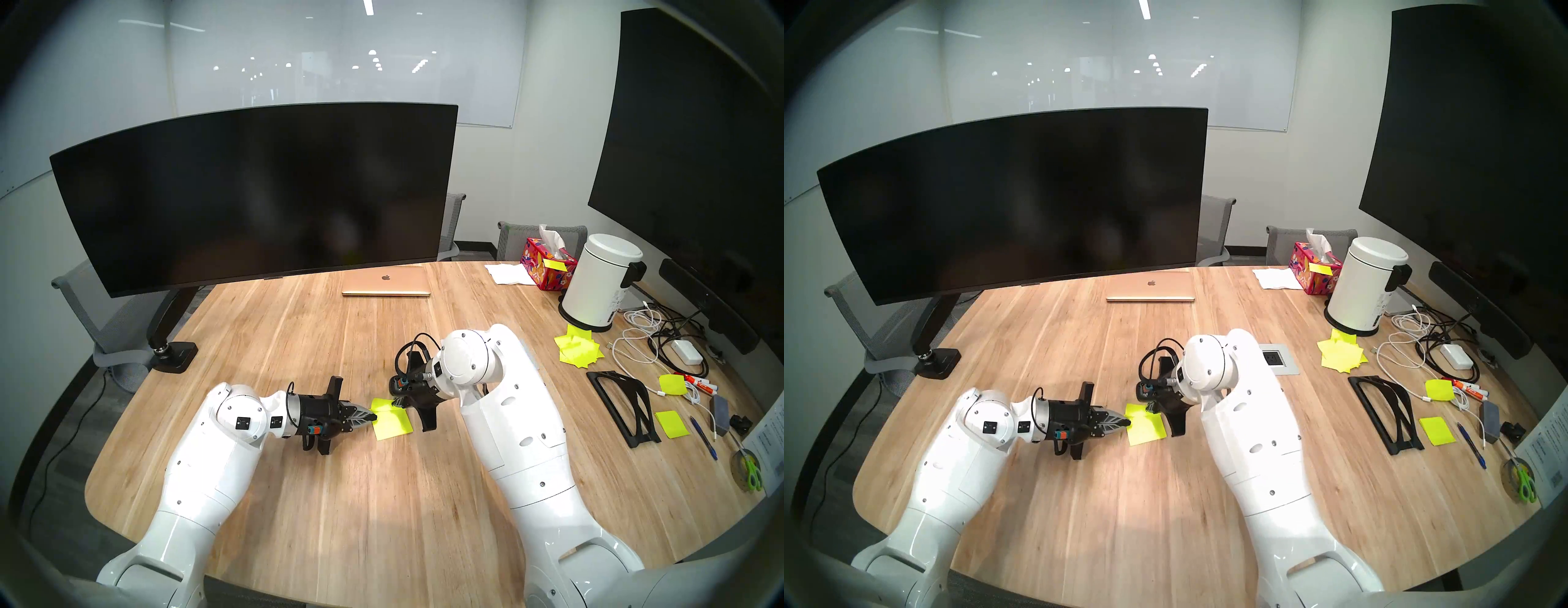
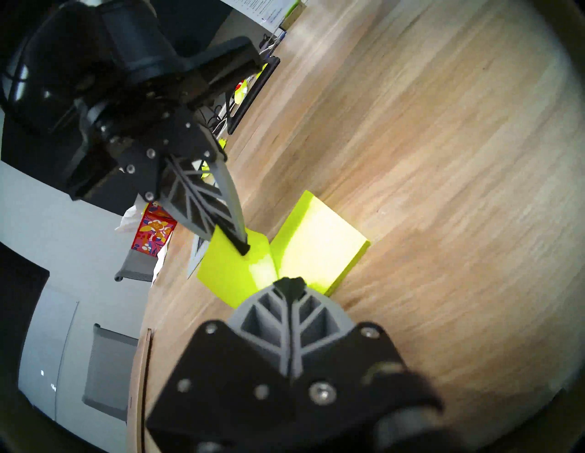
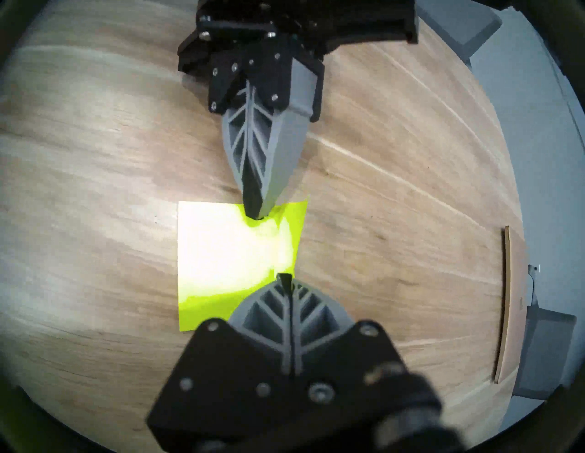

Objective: Peel one sticky note off the pad and stick it onto the monitor, then press it flat

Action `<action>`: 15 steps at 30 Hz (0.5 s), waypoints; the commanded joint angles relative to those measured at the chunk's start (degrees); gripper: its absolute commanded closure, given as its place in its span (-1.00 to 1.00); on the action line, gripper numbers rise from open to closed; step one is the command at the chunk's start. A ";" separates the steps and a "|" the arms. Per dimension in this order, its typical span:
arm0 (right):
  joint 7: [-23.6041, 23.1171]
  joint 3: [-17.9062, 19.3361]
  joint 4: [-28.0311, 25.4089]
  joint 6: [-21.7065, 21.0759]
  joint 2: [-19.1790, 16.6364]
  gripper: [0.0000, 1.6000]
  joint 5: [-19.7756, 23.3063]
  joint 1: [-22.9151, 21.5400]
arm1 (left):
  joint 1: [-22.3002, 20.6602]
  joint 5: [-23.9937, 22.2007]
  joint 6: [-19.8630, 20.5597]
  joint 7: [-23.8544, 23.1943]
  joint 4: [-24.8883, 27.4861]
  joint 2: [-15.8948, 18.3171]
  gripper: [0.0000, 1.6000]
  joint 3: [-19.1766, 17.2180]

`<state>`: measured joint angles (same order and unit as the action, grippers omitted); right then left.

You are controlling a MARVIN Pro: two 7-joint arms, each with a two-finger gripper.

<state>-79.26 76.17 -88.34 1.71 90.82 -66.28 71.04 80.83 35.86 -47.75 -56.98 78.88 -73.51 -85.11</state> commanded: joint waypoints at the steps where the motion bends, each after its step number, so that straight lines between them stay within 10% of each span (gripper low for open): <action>1: 4.48 0.85 1.29 0.96 0.69 1.00 0.01 -1.99 | 5.51 2.34 -0.98 -2.41 -2.51 3.46 1.00 1.30; 15: 9.16 1.96 3.23 3.53 0.55 1.00 0.24 -0.04 | 5.89 2.78 -1.85 0.02 -2.15 4.15 1.00 3.61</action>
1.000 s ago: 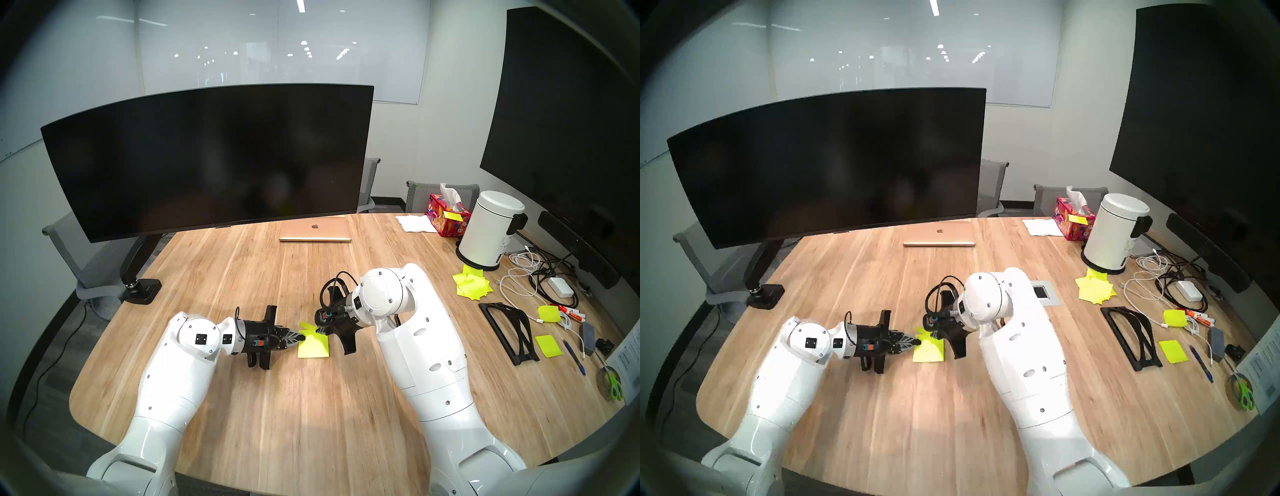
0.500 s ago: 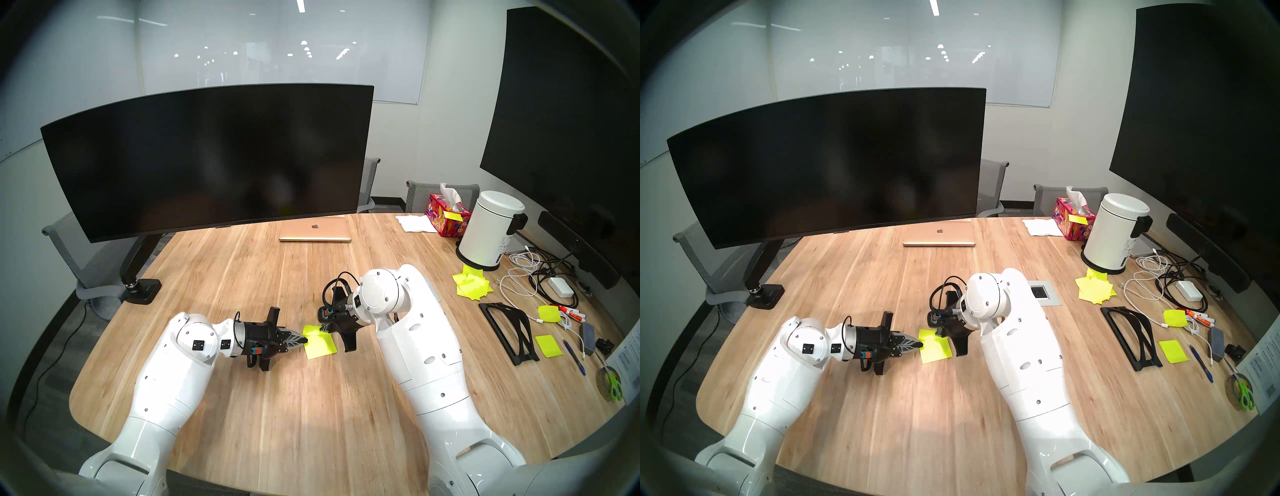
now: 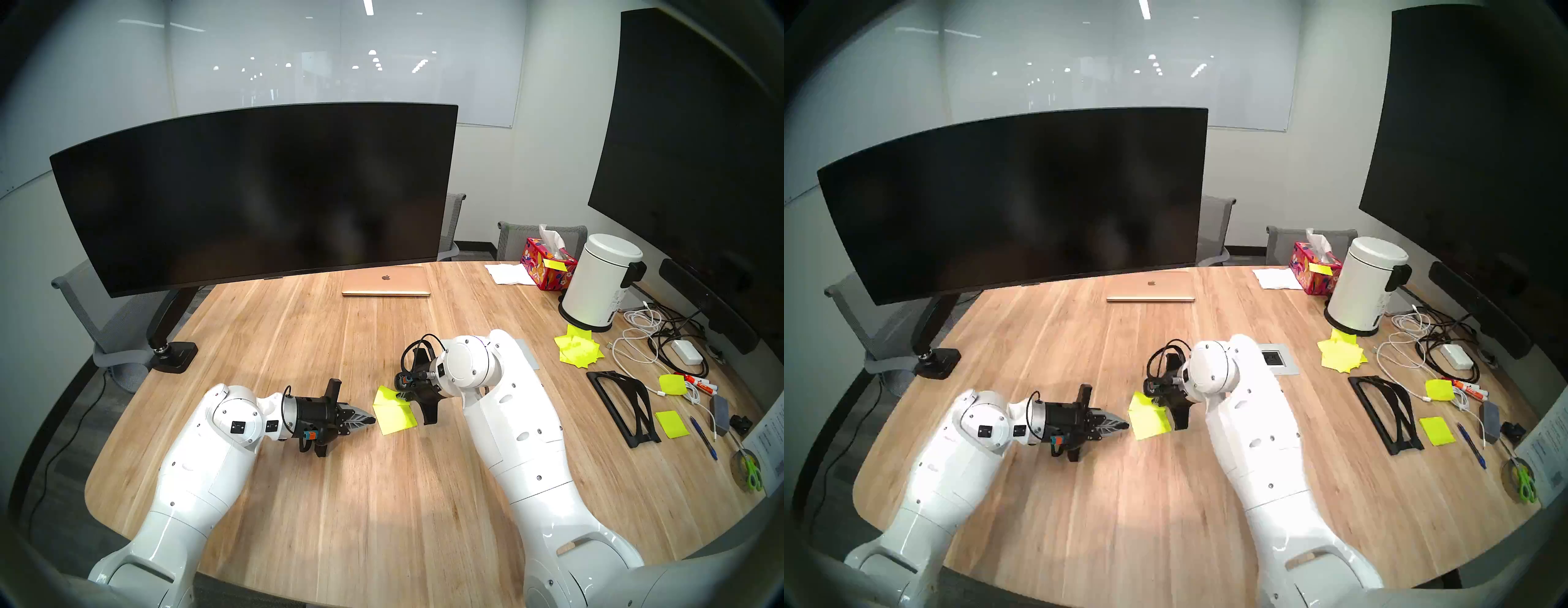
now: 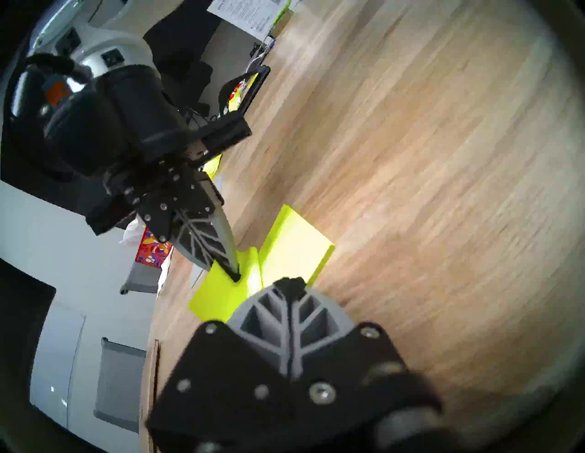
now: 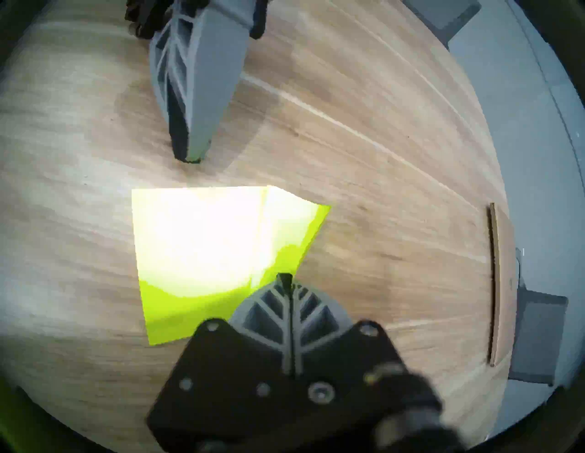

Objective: Peel one sticky note off the pad and stick it onto the monitor, then press it flat

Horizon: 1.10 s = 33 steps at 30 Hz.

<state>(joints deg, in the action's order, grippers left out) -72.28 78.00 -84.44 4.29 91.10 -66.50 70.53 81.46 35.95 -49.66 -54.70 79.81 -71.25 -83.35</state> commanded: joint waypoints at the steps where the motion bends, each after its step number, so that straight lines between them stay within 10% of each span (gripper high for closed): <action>1: 2.30 0.19 -0.74 1.07 0.27 1.00 0.49 0.56 | 5.21 2.75 0.05 -2.14 -3.13 1.89 1.00 1.98; 33: 4.18 1.91 -3.95 4.05 1.09 1.00 1.61 1.92 | 0.87 2.97 4.08 -1.60 -5.67 0.28 1.00 3.99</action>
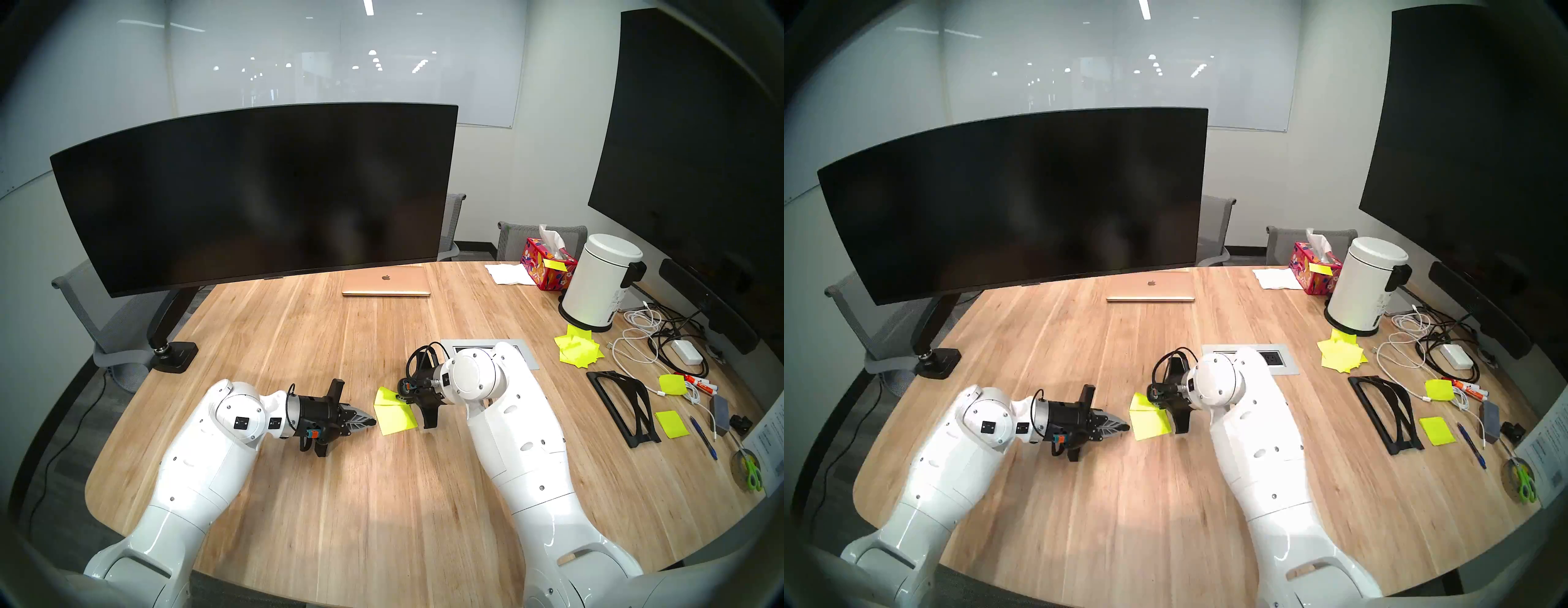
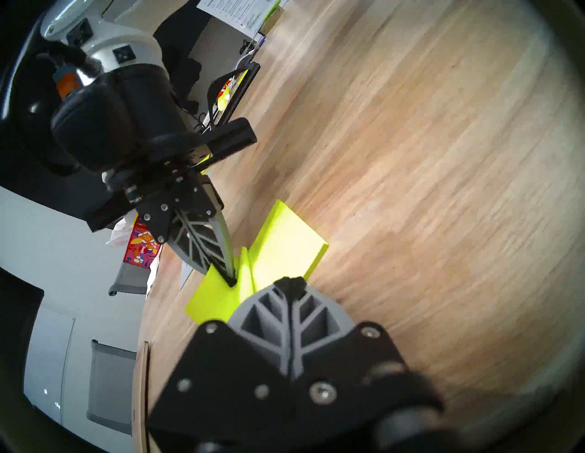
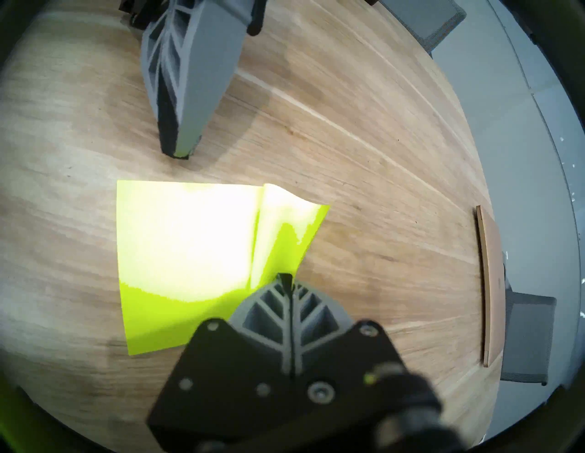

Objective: Peel one sticky note off the pad and stick it onto the monitor, then press it flat

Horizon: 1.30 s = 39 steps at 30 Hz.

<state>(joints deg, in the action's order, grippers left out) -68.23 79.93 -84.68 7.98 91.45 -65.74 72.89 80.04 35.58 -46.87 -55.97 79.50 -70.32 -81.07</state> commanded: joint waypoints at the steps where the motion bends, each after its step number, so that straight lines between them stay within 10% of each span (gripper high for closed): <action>1: 0.09 0.10 -4.53 0.38 0.82 1.00 1.00 -0.45 | 2.33 3.16 1.29 -0.44 -5.31 -0.63 1.00 1.71; 19: -5.22 1.35 -15.57 0.26 0.43 1.00 2.70 4.28 | 2.71 1.53 2.25 -0.72 -5.80 -0.98 1.00 1.36; 39: -6.67 -0.05 -16.13 -0.76 1.92 1.00 2.18 4.65 | 2.01 1.68 3.31 0.99 -6.16 -1.15 1.00 0.66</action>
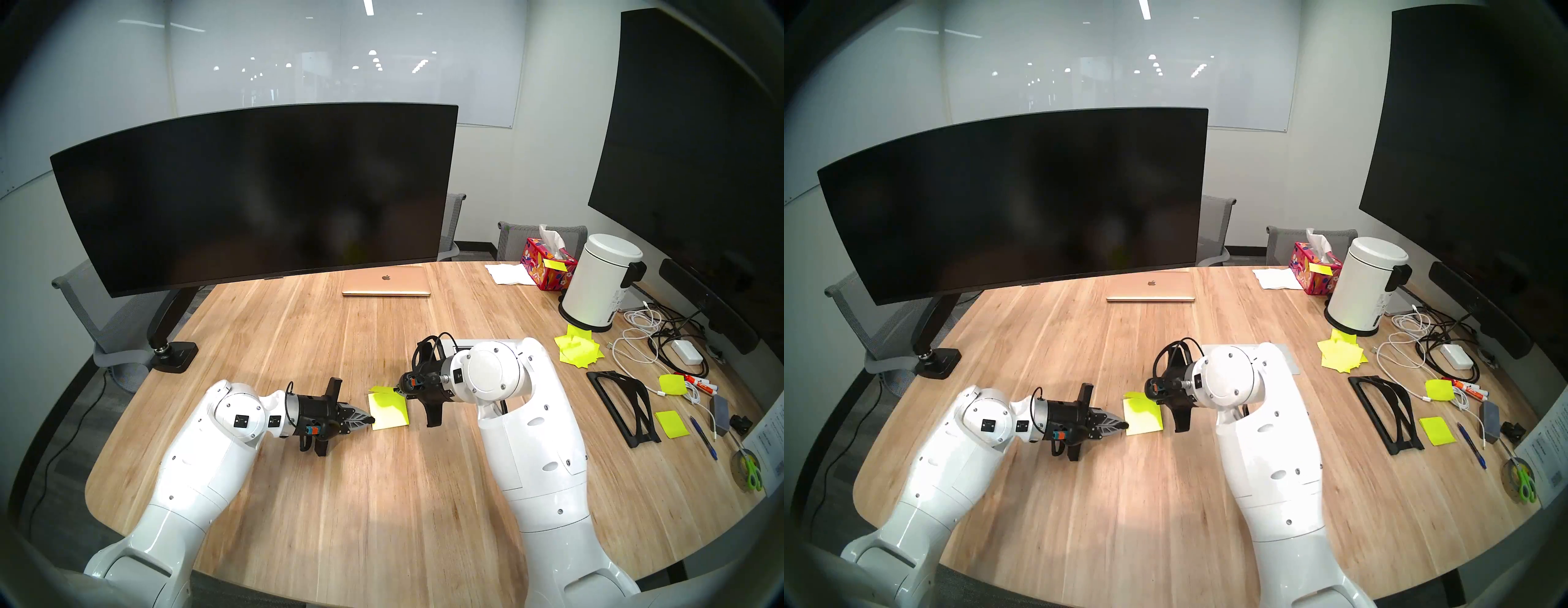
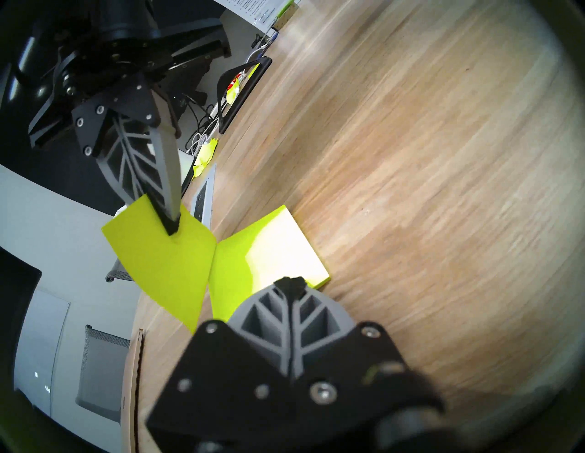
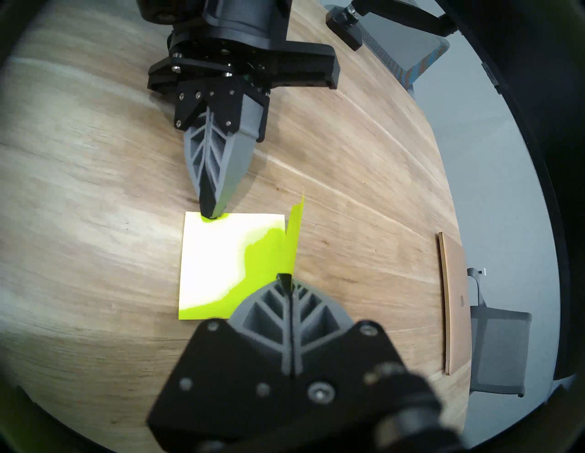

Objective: Peel one sticky note off the pad and stick it onto the monitor, then press it flat

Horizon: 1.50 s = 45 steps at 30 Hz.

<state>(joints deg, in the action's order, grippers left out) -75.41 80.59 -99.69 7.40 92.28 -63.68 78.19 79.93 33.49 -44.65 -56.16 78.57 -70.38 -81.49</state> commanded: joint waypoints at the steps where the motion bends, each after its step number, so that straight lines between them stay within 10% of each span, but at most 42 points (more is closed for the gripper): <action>1: 0.40 -0.71 -0.94 -0.43 1.27 1.00 0.23 -0.54 | 2.08 3.92 1.16 1.28 -5.21 -1.12 1.00 1.06; 45: 2.08 1.30 -0.06 -2.47 1.68 1.00 1.65 -1.57 | 1.95 10.72 3.66 -2.47 -3.80 2.45 1.00 8.03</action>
<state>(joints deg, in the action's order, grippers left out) -73.64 81.19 -97.72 4.81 93.61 -62.91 77.27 78.09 38.19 -42.13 -57.84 81.09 -68.63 -76.37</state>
